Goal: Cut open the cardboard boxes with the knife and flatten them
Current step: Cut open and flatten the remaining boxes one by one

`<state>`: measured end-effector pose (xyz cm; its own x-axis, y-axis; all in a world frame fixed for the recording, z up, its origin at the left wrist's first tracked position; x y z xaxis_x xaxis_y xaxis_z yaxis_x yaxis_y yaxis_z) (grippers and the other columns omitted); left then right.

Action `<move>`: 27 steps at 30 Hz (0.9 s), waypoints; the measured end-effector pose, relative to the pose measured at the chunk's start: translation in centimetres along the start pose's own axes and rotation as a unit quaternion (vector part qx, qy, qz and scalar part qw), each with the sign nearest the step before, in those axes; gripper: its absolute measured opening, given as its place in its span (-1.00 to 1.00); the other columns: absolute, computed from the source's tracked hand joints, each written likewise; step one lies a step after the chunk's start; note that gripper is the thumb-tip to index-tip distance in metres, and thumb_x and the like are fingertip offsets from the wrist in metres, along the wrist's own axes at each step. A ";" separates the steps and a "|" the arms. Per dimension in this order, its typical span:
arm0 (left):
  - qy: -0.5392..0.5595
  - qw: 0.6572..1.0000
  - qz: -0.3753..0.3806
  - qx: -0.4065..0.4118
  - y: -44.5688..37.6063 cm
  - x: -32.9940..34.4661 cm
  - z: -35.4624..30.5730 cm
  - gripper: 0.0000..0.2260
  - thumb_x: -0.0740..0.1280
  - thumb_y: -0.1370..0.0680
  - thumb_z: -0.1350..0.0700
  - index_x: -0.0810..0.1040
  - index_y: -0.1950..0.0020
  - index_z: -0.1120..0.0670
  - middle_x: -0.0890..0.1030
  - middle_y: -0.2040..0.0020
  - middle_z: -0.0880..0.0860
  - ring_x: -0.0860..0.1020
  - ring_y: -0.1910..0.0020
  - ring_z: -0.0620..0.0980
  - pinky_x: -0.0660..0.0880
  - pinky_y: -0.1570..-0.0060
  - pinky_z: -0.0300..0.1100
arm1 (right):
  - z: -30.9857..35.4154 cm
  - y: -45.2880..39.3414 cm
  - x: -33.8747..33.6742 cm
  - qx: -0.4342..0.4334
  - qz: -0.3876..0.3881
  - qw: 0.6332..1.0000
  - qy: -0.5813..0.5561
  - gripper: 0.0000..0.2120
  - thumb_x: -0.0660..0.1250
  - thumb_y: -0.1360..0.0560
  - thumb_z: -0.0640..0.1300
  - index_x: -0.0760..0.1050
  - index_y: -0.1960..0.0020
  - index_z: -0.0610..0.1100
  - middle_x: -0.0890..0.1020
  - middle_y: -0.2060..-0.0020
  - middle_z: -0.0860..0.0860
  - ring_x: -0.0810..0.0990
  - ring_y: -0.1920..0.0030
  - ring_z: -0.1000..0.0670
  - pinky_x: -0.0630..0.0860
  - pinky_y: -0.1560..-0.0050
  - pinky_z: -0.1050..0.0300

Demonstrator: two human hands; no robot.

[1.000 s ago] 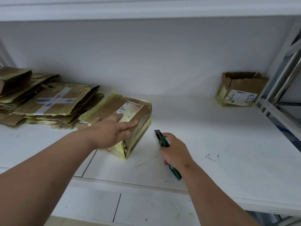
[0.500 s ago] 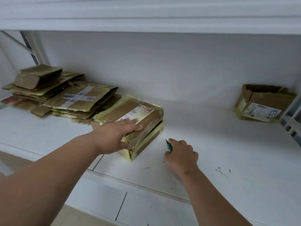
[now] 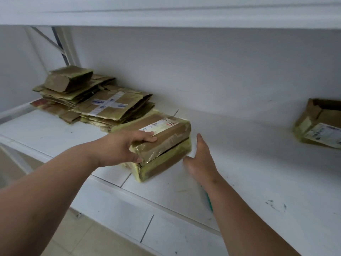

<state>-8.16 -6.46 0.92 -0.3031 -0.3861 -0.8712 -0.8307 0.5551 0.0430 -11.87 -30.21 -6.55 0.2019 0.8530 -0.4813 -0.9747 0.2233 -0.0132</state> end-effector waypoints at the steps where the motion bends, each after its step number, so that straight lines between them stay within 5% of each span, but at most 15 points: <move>1: -0.005 1.000 -0.003 -0.006 0.3 -0.3 0.4 -0.39 0.54 -0.41 0.17 0.43 -0.26 -0.39 0.36 -0.40 -0.32 0.35 -0.37 -0.24 0.29 -0.35 -0.25 | 0.3 -0.1 0.4 0.002 0.012 1.000 -0.008 -0.24 0.31 -0.57 -0.11 -0.05 -0.62 0.00 0.19 -0.56 0.04 0.21 -0.54 -0.04 0.23 -0.48 0.03; 4: -0.032 0.998 -0.024 -0.043 1.1 -1.0 1.9 -0.37 0.47 -0.41 0.28 0.43 -0.20 -0.39 0.45 -0.36 -0.21 0.43 -0.30 -0.12 0.38 -0.31 -0.14 | 1.3 0.2 1.9 -0.013 0.030 0.999 -0.029 -0.39 0.28 -0.59 -0.11 0.13 -0.57 0.04 0.49 -0.26 0.08 0.48 -0.28 -0.02 0.41 -0.18 0.10; 8: -0.063 0.991 -0.078 -0.087 2.6 -1.1 3.9 -0.55 0.43 -0.46 0.21 0.51 -0.23 -0.22 0.48 -0.20 -0.11 0.45 -0.14 -0.06 0.41 -0.13 -0.19 | 2.7 1.1 5.0 -0.065 -0.014 0.997 0.042 -0.72 0.23 -0.63 -0.03 0.40 -0.33 -0.01 0.61 -0.08 0.06 0.59 -0.04 0.03 0.49 0.06 0.15; 11: -0.078 0.985 -0.131 -0.083 3.4 -1.0 4.9 -0.67 0.40 -0.52 0.11 0.54 -0.28 -0.07 0.48 -0.13 -0.09 0.44 -0.12 -0.06 0.30 -0.02 -0.26 | 3.3 1.6 6.8 -0.095 -0.050 0.992 0.063 -0.79 0.26 -0.61 -0.02 0.42 -0.22 -0.03 0.63 -0.03 0.05 0.63 -0.01 0.01 0.61 0.00 0.04; 19: -0.061 0.975 -0.183 -0.107 4.3 -3.0 5.9 -0.71 0.38 -0.56 0.01 0.58 -0.28 -0.10 0.58 -0.19 -0.09 0.48 -0.10 -0.10 0.33 -0.08 -0.25 | 5.2 1.5 8.2 -0.143 -0.115 0.983 0.022 -0.81 0.31 -0.56 0.04 0.41 -0.11 0.01 0.62 0.09 0.10 0.62 0.11 0.08 0.60 0.09 0.05; 27: -0.135 0.962 -0.238 -0.017 4.5 -5.3 6.5 -0.50 0.47 -0.46 0.14 0.50 -0.39 -0.08 0.52 -0.33 -0.13 0.35 -0.34 -0.03 0.22 -0.32 -0.24 | 7.0 0.8 9.8 -0.156 -0.178 0.970 -0.052 -0.89 0.22 -0.62 -0.05 0.36 -0.13 0.10 0.57 -0.02 0.10 0.57 -0.01 0.04 0.53 -0.01 0.05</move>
<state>-7.25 2.88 2.52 0.2440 -0.3829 -0.8910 -0.8614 0.3364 -0.3805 -9.97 -18.39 -5.12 0.5246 0.7939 -0.3074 -0.8195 0.3730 -0.4352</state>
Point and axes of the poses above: each hand's wrist, its own y-axis away from the middle knuckle, its own x-axis out of the palm, z = x × y, the point moved 1 cm from there along -y, towards the middle knuckle
